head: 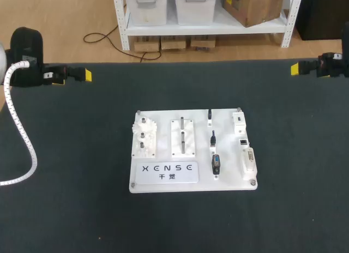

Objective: Insert the Ethernet cable into its matching sockets.

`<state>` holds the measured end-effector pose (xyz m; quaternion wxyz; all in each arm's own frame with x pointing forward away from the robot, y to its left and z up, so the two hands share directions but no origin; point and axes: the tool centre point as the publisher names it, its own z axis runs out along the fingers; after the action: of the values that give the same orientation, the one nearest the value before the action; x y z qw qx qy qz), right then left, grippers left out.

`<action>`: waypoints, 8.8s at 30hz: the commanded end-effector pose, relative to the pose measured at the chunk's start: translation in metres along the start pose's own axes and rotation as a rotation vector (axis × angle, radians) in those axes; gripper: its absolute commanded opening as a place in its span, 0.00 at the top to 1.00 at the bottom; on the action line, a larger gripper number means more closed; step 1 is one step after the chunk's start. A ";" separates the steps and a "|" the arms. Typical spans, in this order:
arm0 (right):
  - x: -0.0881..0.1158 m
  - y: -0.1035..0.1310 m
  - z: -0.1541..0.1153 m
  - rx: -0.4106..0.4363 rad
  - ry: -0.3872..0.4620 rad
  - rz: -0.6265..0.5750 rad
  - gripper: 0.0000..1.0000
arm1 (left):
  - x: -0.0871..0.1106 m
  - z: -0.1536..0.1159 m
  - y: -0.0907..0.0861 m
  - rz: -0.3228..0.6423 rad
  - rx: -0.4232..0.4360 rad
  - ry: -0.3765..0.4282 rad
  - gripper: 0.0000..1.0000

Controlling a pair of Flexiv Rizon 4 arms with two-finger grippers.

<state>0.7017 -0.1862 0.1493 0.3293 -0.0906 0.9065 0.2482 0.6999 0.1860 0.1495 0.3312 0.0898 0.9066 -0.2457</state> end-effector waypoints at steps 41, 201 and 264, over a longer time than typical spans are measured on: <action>0.000 0.000 0.000 0.001 0.000 0.000 0.00 | 0.081 0.049 -0.139 0.983 0.889 -0.010 0.00; 0.142 0.162 0.130 0.443 0.600 0.038 1.00 | 0.127 0.084 -0.160 0.922 0.804 -0.072 0.00; 0.142 0.101 0.102 0.500 0.621 0.120 1.00 | 0.127 0.084 -0.160 0.922 0.804 -0.072 0.00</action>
<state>0.6172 -0.0473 0.0314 0.0354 -0.0259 0.9990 -0.0010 0.5972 0.0053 0.0750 0.3724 0.5824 0.6001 -0.4025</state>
